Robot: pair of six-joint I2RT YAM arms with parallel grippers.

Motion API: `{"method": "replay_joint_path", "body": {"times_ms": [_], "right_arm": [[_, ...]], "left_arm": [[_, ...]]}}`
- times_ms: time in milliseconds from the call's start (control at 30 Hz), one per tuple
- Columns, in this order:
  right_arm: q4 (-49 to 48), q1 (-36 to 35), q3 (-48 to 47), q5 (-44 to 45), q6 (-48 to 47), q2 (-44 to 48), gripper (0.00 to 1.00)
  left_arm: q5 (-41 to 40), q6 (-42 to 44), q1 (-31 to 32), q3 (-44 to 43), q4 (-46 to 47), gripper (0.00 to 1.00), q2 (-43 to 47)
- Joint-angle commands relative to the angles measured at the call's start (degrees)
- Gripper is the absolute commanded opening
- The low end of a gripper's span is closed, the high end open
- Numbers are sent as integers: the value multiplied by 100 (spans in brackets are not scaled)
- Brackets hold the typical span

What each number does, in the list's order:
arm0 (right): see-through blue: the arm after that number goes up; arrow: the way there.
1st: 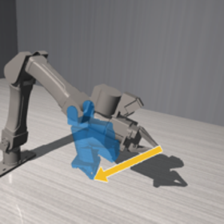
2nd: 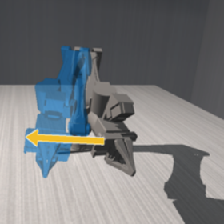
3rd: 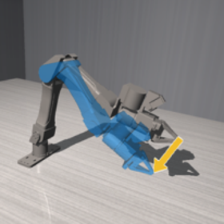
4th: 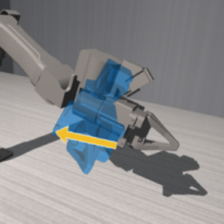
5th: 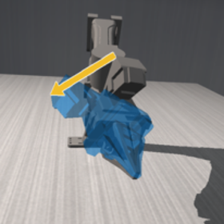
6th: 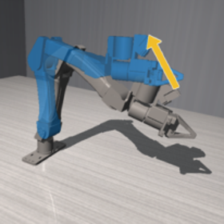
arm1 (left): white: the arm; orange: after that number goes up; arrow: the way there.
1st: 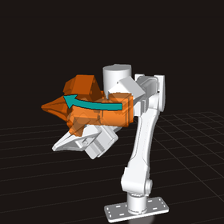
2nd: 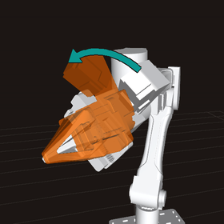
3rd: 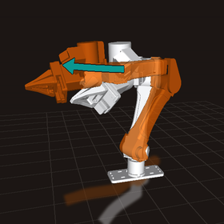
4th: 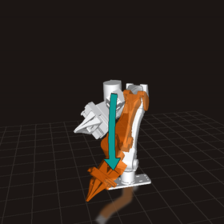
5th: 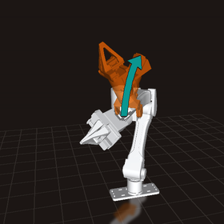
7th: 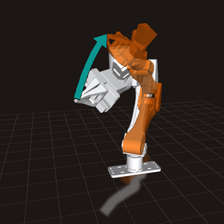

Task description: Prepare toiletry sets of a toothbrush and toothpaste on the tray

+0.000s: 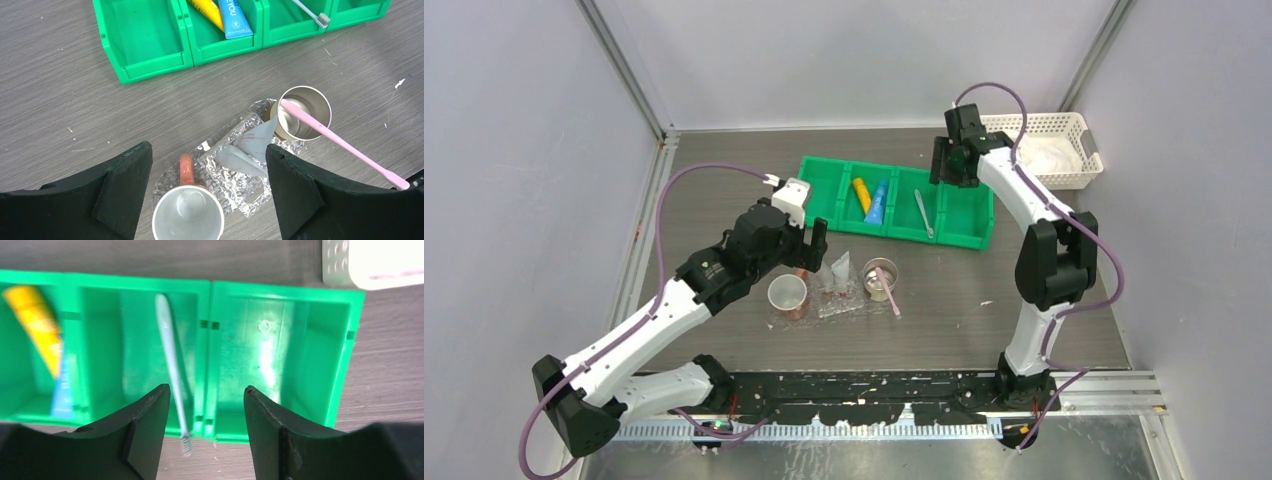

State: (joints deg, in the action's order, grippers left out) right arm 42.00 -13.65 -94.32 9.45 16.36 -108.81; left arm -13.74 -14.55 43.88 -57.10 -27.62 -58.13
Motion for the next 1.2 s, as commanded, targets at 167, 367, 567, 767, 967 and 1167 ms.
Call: {"method": "replay_joint_path", "body": {"times_ms": [167, 367, 567, 767, 967, 1167], "right_arm": [[293, -1131, -2049, -764, -669, -291, 60], [541, -1531, -3222, -866, -1228, -1635, 59], [483, -1529, -3355, -868, -1200, -2225, 55], [393, -1532, -3138, -840, -1223, -2363, 53], [354, -1531, -3094, -1195, -1283, -2543, 53], [213, -1533, -3049, -1601, -1261, -2680, 53]], "left_arm": [[-80, 57, -28, 7, 183, 84, 52], [-142, 28, -37, 4, 10, 85, 285], [-212, 72, -45, 8, -123, 85, 500], [-201, 83, -54, 75, -92, 85, 533], [-148, 53, -55, 125, -32, 85, 469], [-138, 31, -55, 154, 18, 85, 452]]}}
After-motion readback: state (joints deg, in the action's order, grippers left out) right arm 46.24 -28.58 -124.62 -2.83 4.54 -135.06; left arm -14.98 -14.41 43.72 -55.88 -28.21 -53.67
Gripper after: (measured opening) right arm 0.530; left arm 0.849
